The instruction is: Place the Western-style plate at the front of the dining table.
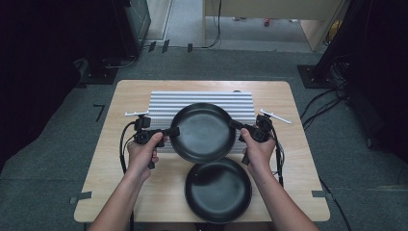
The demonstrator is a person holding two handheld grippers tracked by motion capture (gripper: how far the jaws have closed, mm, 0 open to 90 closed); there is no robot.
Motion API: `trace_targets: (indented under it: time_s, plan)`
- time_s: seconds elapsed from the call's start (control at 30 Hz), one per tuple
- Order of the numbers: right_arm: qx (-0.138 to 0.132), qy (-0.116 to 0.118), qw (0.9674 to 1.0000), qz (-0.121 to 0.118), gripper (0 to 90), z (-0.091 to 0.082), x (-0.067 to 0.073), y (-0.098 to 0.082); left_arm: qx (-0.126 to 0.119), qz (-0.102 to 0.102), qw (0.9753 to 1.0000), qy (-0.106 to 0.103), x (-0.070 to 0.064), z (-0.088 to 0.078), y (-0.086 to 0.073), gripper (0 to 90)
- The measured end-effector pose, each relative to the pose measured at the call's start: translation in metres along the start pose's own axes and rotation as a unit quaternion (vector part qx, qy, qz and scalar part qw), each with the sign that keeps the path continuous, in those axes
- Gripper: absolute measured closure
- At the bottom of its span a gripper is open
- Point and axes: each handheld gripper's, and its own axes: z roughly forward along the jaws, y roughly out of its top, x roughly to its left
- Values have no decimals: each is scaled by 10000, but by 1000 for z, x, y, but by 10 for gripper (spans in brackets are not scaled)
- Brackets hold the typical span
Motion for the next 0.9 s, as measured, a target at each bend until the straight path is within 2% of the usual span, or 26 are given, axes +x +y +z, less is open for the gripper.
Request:
trace_targets:
  time_s: [0.13, 0.3, 0.4, 0.53, 0.67, 0.8, 0.9]
  plan:
    - [95, -78, 9998, 181, 845, 13, -10, 9, 112, -119, 9998, 63, 9, 15, 10, 779]
    - [110, -251, 9992, 293, 842, 31, -28, 16, 228, -167, 9995, 165, 23, 36, 21, 776]
    - [111, -314, 9984, 448, 840, 42, -38, 20, 295, -241, 9991, 203, 34, 47, 27, 773]
    - [146, -494, 9971, 557, 839, 59, -48, 23, 292, -364, 9984, 327, 46, 61, 35, 770]
    - [130, -605, 9963, 601, 842, 74, -52, 26, 204, -561, 9974, 415, 58, 70, 44, 773]
    - [110, -703, 9960, 545, 840, 84, -51, 30, 184, -614, 9968, 482, 64, 75, 52, 774]
    - [57, -742, 9950, 673, 834, 90, -54, 32, 190, -656, 9964, 506, 68, 80, 56, 777]
